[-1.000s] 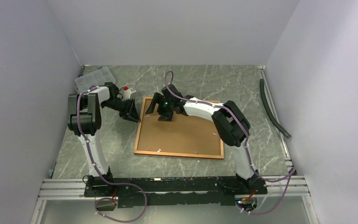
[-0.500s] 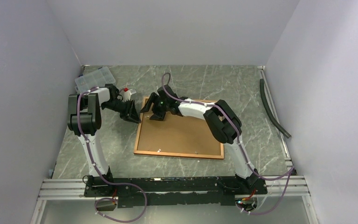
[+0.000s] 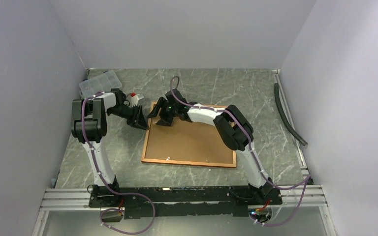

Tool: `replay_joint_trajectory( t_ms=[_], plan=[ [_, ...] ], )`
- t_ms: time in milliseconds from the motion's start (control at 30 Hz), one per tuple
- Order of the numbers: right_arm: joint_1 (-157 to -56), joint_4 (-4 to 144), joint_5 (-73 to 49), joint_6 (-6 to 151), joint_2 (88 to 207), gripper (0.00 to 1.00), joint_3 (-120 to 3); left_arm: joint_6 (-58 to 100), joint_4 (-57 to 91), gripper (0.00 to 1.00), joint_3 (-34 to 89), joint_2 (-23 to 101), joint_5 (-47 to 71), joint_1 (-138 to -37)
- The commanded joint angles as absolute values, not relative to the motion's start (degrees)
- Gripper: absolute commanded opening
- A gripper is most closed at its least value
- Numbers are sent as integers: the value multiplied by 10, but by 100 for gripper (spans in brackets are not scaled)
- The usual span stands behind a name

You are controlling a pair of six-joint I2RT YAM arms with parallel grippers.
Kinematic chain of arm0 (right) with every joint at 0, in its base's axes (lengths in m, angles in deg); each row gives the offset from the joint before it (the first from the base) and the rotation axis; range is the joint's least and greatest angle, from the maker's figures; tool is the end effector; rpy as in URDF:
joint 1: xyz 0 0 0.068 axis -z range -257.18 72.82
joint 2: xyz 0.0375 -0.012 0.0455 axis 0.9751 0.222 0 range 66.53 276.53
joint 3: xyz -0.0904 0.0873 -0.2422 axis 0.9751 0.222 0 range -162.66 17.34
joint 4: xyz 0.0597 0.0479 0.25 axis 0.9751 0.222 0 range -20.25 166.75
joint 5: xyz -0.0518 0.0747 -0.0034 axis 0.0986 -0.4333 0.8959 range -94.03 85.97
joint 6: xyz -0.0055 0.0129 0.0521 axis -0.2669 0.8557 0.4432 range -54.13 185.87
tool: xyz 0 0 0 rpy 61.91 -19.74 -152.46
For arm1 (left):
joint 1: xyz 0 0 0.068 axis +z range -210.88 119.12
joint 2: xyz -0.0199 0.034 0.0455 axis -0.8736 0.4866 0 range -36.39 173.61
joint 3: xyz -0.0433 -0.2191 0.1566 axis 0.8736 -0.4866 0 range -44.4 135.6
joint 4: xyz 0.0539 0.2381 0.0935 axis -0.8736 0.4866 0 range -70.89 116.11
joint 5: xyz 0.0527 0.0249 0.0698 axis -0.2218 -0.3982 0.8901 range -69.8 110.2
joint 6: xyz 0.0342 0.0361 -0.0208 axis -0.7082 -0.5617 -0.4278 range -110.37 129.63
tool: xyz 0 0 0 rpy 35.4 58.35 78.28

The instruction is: Put the photo into the frame

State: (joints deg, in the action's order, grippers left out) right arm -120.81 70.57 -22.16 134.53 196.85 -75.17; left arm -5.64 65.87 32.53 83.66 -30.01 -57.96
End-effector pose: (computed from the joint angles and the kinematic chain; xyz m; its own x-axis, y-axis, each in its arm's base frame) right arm 0.3581 0.3569 0.1446 -0.9391 0.3277 -0.1034 0.1182 0.5906 0.7983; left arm 0.3731 -0.0084 0.1215 -0.9717 0.1191 -0.2042 0.2329 0.6301 -0.7408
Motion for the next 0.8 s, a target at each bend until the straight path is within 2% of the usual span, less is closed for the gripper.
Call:
replay_joint_trajectory(
  t_ms=[0, 567, 767],
  plan=[
    [-1205, 688, -220, 1345, 1981, 65, -783, -62, 652, 31, 318, 841, -291, -582],
    [-1200, 739, -198, 1292, 1990, 62, -827, -73, 658, 25, 314, 842, -294, -583],
    [-1197, 741, -196, 1281, 1967, 61, -805, -76, 661, 24, 313, 840, -294, -582]
  ],
)
